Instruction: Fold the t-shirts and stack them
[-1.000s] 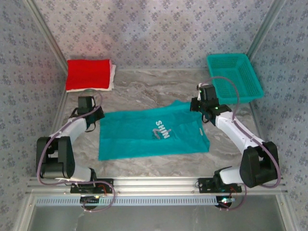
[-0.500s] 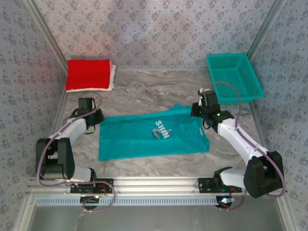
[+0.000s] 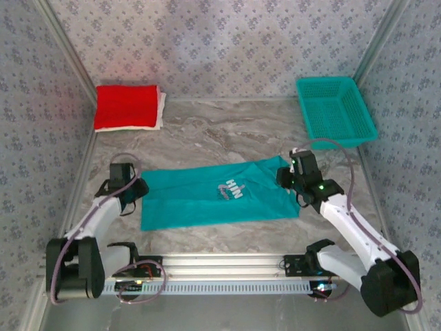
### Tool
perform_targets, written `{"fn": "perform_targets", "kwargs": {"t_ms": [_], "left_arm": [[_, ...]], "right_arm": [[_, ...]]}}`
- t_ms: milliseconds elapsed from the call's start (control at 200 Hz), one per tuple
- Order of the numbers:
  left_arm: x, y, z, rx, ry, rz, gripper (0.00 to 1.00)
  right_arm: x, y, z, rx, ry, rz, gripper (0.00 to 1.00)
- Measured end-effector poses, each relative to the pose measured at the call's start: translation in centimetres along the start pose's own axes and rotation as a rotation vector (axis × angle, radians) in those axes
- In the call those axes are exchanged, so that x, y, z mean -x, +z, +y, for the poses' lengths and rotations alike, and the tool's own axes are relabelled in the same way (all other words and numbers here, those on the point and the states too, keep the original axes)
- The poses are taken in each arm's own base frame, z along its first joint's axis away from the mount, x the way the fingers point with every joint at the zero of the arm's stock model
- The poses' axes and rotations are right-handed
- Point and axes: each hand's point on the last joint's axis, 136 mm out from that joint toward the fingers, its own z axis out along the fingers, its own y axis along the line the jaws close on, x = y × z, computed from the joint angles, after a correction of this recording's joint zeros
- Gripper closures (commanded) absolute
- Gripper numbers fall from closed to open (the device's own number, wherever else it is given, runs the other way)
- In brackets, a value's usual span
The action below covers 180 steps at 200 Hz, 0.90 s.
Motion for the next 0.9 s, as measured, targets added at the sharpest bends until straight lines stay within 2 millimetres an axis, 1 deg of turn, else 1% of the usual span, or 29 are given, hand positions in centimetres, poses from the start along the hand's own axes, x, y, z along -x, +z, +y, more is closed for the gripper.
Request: {"fn": "perform_targets", "kwargs": {"t_ms": [85,150,215,260,310,385,460,520,665,774,899], "left_arm": [[-0.1,-0.5,0.0,-0.009,-0.003,-0.011,0.66],[0.2,-0.6,-0.5,-0.022,0.005,-0.012,0.66],[0.7,-0.6,-1.5,-0.041,0.025,0.001,0.65],[1.4,-0.6,-2.8,-0.061,0.059,0.009,0.65],[2.3,-0.7,-4.5,-0.086,0.097,0.010,0.64],[3.3,-1.0,-7.8,-0.140,0.177,0.000,0.63],[3.3,-1.3,-10.4,-0.187,0.240,-0.004,0.62],[3.1,-1.4,-11.6,-0.216,0.268,-0.003,0.61],[2.7,-1.5,-12.2,-0.231,0.286,-0.001,0.59],[2.5,-1.7,-11.7,-0.225,0.284,-0.016,0.56],[2.0,-1.9,-10.8,-0.211,0.282,-0.026,0.56]], "right_arm": [[0.3,-0.7,0.2,0.018,0.007,-0.022,0.56],[0.4,-0.3,0.7,0.031,0.005,-0.003,0.56],[0.9,0.7,1.5,0.047,-0.005,0.042,0.55],[1.3,1.9,2.4,0.062,-0.015,0.088,0.55],[2.2,3.3,3.6,0.081,-0.028,0.130,0.55],[3.4,5.8,5.2,0.103,-0.053,0.181,0.55],[4.2,8.1,6.4,0.121,-0.083,0.226,0.53],[4.4,9.7,7.0,0.129,-0.100,0.259,0.53],[4.8,12.8,7.8,0.132,-0.117,0.323,0.50],[4.2,14.1,8.0,0.124,-0.124,0.364,0.50],[3.2,15.3,8.0,0.109,-0.140,0.405,0.50]]}}
